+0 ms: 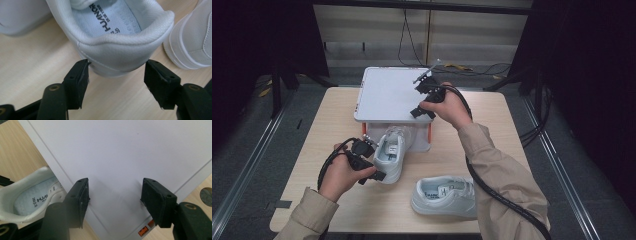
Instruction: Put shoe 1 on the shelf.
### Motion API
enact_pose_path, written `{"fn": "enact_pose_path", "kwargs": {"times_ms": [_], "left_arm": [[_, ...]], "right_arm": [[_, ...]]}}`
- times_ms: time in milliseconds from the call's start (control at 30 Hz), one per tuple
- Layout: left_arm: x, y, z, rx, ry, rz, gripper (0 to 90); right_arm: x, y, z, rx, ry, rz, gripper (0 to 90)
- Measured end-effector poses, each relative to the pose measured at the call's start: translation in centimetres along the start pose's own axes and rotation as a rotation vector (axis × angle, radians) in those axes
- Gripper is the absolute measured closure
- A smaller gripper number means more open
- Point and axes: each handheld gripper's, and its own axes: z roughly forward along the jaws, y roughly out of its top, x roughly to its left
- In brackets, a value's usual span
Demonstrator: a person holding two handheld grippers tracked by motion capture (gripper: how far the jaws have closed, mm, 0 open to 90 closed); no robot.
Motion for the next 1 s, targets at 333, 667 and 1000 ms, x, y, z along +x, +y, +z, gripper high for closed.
{"fn": "enact_pose_path", "kwargs": {"times_ms": [333,667,1000], "left_arm": [[-2.0,2.0,2.3,-0.054,-0.055,-0.015,40.3],[-0.9,3.0,-1.0,-0.128,0.000,-0.034,35.8],[-0.1,5.7,1.8,-0.054,0.086,-0.194,59.5]], "right_arm": [[-0.1,0.0,0.0,-0.008,0.001,-0.005,39.0],[-0.2,-0.1,0.0,-0.011,0.002,-0.005,39.0],[-0.1,0.1,0.1,-0.004,-0.001,-0.003,39.0]]}}
